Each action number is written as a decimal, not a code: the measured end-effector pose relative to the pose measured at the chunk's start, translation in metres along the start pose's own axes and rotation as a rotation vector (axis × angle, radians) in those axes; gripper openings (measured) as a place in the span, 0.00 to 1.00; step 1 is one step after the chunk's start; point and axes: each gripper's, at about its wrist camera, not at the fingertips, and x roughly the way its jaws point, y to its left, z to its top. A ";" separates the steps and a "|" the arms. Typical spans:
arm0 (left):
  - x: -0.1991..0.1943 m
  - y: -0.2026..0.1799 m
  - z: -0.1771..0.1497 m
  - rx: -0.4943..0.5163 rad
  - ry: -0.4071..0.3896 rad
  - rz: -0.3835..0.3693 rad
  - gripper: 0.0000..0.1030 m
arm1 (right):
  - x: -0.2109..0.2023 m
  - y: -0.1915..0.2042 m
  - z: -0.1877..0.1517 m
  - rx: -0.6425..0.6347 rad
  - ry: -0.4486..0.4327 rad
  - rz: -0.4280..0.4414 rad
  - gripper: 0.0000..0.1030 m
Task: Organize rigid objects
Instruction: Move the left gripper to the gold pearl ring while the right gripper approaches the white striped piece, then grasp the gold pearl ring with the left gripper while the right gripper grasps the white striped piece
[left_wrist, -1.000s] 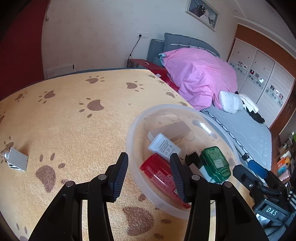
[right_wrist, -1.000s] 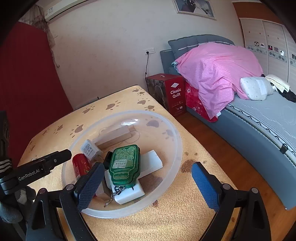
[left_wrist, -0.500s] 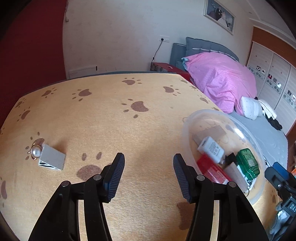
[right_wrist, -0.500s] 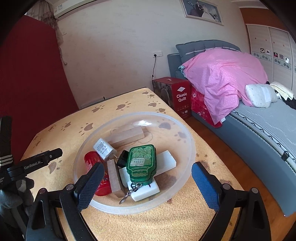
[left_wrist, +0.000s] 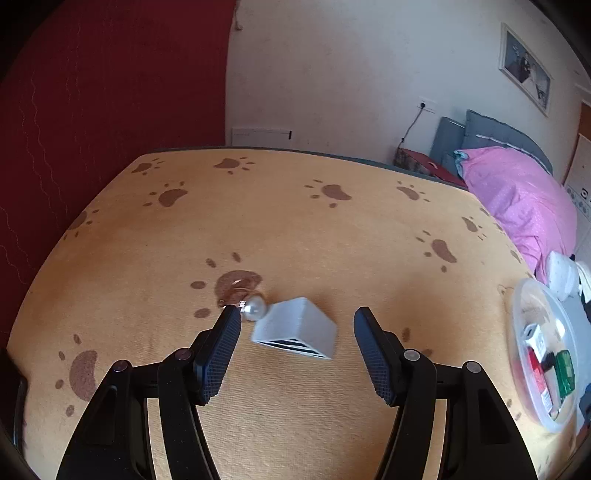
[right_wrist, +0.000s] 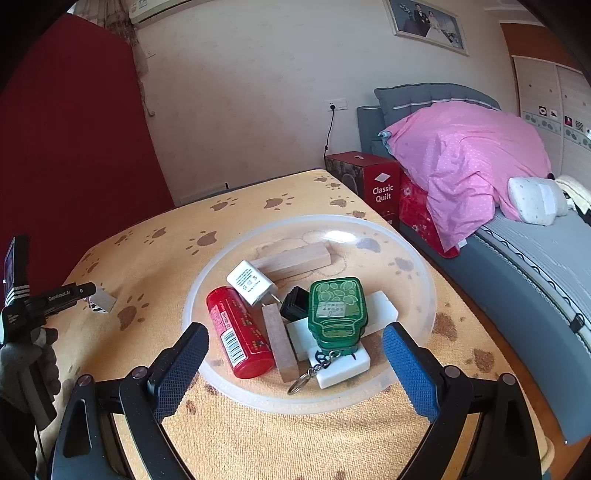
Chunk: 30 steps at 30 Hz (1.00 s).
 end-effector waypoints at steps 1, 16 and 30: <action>0.002 0.007 0.000 -0.010 0.002 0.010 0.63 | 0.000 0.002 0.000 -0.004 0.001 0.002 0.95; 0.013 0.036 0.008 -0.048 -0.010 -0.030 0.61 | 0.008 0.034 -0.004 -0.061 0.041 0.036 0.95; 0.041 0.040 0.012 -0.032 0.055 -0.035 0.39 | 0.016 0.086 -0.014 -0.173 0.090 0.119 0.95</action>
